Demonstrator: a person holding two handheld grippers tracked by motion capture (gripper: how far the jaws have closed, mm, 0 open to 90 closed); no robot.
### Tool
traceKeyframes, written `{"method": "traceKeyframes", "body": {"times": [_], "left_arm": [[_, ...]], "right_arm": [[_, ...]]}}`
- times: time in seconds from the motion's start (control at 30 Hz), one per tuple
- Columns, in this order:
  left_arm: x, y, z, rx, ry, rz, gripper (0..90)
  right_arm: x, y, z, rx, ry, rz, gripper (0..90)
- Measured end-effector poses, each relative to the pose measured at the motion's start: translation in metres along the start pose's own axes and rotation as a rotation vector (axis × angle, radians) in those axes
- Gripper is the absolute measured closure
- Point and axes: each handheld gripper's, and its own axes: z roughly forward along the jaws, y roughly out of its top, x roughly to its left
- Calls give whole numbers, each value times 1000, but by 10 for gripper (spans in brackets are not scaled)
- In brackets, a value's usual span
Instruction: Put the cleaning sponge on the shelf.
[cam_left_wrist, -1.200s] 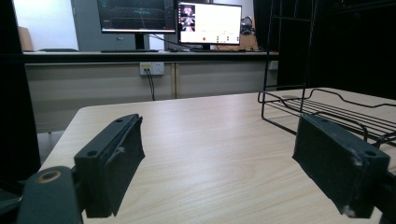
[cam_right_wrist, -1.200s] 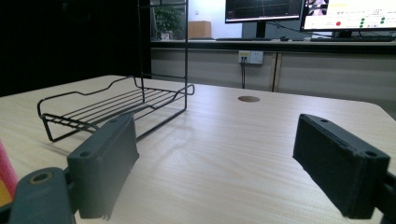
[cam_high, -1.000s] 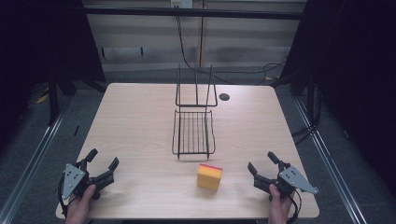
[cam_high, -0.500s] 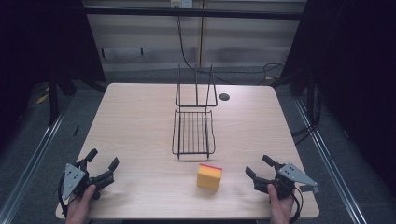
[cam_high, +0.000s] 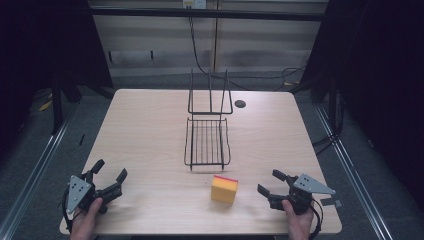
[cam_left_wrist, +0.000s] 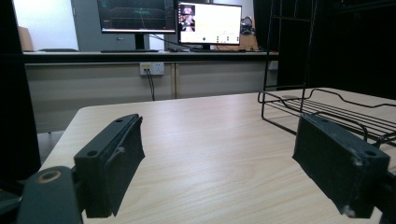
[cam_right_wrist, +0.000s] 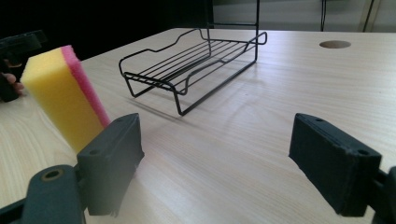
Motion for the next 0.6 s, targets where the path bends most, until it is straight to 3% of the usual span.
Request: {"method": "traceKeyframes", "body": {"times": [0.23, 0.27, 0.6], "left_arm": [[0, 0, 0, 1, -1, 0, 156], [0, 0, 0, 0, 0, 0, 156], [0, 0, 0, 0, 0, 0, 156]], "right_arm": [[7, 3, 5, 5, 76, -6, 159], [9, 5, 7, 17, 106, -15, 160], [21, 12, 11, 41, 199, -40, 183]]}}
